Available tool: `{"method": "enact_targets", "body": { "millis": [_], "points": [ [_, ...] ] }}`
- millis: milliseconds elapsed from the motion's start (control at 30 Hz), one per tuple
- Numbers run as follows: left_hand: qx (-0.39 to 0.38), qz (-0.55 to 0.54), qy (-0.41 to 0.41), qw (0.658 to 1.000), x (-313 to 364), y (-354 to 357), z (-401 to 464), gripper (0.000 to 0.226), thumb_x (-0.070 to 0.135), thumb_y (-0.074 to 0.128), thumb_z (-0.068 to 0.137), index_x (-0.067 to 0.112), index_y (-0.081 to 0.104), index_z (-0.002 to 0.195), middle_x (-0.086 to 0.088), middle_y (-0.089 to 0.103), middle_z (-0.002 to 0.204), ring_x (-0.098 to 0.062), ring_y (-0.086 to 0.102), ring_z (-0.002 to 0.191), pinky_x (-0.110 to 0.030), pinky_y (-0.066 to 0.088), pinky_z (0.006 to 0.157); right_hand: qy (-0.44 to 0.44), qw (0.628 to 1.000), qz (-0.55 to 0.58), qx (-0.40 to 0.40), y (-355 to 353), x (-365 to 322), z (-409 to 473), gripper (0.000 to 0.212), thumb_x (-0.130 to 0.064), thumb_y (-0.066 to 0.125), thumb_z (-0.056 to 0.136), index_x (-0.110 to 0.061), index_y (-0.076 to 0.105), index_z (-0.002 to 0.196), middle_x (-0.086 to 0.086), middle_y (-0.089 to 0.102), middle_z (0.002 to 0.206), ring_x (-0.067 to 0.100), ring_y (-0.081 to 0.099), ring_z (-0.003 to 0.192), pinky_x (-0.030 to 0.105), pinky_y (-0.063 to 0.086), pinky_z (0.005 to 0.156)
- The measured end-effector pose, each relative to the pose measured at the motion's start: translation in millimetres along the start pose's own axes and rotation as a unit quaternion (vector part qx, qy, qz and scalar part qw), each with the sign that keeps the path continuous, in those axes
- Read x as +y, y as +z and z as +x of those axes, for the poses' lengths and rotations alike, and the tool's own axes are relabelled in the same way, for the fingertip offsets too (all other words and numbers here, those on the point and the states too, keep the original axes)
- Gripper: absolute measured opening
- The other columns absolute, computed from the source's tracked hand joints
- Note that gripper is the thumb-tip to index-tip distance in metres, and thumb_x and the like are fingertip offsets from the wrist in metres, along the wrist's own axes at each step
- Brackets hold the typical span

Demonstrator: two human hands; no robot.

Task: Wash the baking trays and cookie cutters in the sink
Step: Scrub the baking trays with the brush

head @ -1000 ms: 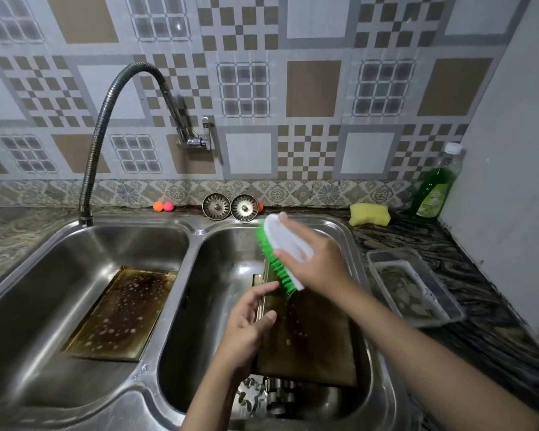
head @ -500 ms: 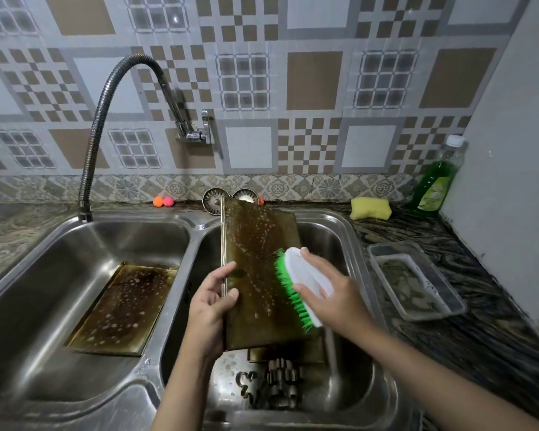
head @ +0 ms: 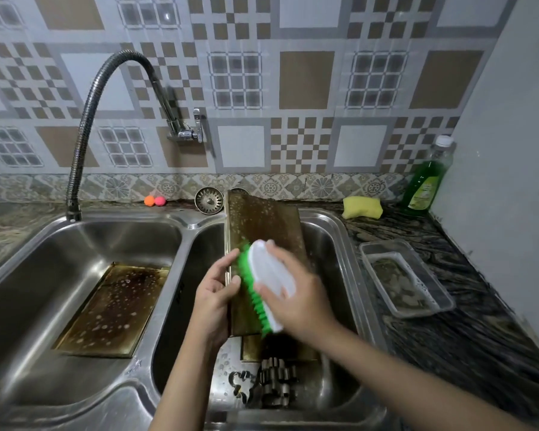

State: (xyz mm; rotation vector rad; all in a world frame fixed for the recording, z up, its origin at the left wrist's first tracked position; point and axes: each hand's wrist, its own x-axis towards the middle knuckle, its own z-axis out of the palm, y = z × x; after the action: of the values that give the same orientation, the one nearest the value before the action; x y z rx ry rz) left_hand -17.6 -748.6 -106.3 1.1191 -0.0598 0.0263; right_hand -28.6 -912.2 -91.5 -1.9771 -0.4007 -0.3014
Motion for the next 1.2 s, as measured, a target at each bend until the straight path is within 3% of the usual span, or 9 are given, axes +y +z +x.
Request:
{"method": "enact_targets", "body": {
  "millis": [67,167,333,533,667,733,800,933,1200],
  "points": [
    [0.011,-0.017,0.005,1.0,1,-9,3,0.073,0.026,0.088,0.048,0.019,0.062,0.117,-0.003,0.069,0.113,-0.013,0.067,0.093,-0.023,0.056,0.072,-0.02,0.999,-0.011,-0.043,11,0,-27,0.063,-0.045,0.066,0.08,-0.049,0.039,0.137,-0.012,0.066,0.12,0.004,0.064,0.071,0.031,0.056,0.061],
    [0.014,-0.02,0.004,1.0,-1,-19,2,0.061,0.018,0.081,0.063,0.024,0.062,0.12,-0.011,0.055,0.135,-0.024,0.057,0.106,-0.031,0.054,0.083,-0.011,0.999,0.009,-0.032,1,14,-25,0.063,-0.043,0.069,0.079,-0.052,0.041,0.134,-0.029,0.057,0.123,0.004,0.065,0.074,0.022,0.055,0.059],
    [-0.04,0.044,-0.01,0.998,-7,0,-8,0.058,0.023,0.074,0.073,0.019,0.057,0.127,-0.003,0.06,0.126,-0.013,0.062,0.102,-0.026,0.051,0.083,0.046,0.993,-0.005,0.106,-19,24,38,0.058,-0.023,0.073,0.082,-0.023,0.051,0.135,-0.013,0.052,0.136,-0.002,0.047,0.122,0.02,0.042,0.103],
    [0.007,-0.054,-0.043,0.998,-11,16,-4,0.052,0.007,0.066,0.073,0.019,0.058,0.123,-0.018,0.062,0.121,-0.026,0.065,0.097,-0.037,0.056,0.084,0.032,0.997,0.025,0.065,8,-13,5,0.061,-0.025,0.072,0.081,-0.028,0.048,0.137,-0.023,0.048,0.136,-0.014,0.044,0.12,0.0,0.032,0.093],
    [0.065,-0.028,-0.01,0.997,-3,-2,-2,0.049,-0.01,0.048,0.087,0.02,0.057,0.125,-0.017,0.061,0.123,-0.018,0.064,0.092,-0.031,0.057,0.079,0.052,0.997,0.054,0.02,12,7,-45,0.062,-0.022,0.073,0.082,-0.035,0.045,0.136,-0.029,0.046,0.133,-0.006,0.05,0.12,0.011,0.045,0.095],
    [0.075,-0.047,-0.009,0.996,2,-8,-4,0.049,-0.011,0.043,0.089,0.019,0.057,0.125,-0.008,0.068,0.106,-0.012,0.067,0.083,-0.03,0.058,0.072,0.096,0.994,0.036,0.043,0,30,-45,0.063,-0.023,0.073,0.082,-0.04,0.044,0.134,-0.029,0.049,0.124,0.004,0.058,0.108,0.017,0.053,0.084],
    [0.09,-0.047,-0.009,0.995,4,-10,-4,0.049,-0.011,0.041,0.09,0.021,0.058,0.123,-0.001,0.07,0.091,-0.008,0.067,0.076,-0.029,0.059,0.071,0.136,0.986,0.009,0.096,-13,49,-33,0.061,-0.021,0.072,0.083,-0.033,0.045,0.135,-0.021,0.05,0.129,0.006,0.052,0.116,0.022,0.049,0.094],
    [0.073,-0.037,-0.009,0.997,3,7,-9,0.046,-0.01,0.041,0.091,0.018,0.056,0.124,-0.01,0.065,0.113,-0.012,0.068,0.086,-0.032,0.059,0.078,0.149,0.982,0.029,0.116,-7,35,-24,0.062,-0.023,0.073,0.083,-0.023,0.046,0.138,-0.013,0.049,0.133,0.009,0.049,0.12,0.028,0.047,0.098],
    [0.042,0.048,-0.021,0.998,-13,23,-35,0.043,0.003,0.059,0.083,0.017,0.055,0.123,-0.017,0.056,0.132,-0.028,0.056,0.119,-0.047,0.045,0.1,0.033,0.997,0.036,0.062,1,-13,12,0.057,-0.02,0.075,0.08,-0.021,0.053,0.133,-0.014,0.053,0.13,-0.005,0.049,0.116,0.001,0.035,0.094]
  ]
}}
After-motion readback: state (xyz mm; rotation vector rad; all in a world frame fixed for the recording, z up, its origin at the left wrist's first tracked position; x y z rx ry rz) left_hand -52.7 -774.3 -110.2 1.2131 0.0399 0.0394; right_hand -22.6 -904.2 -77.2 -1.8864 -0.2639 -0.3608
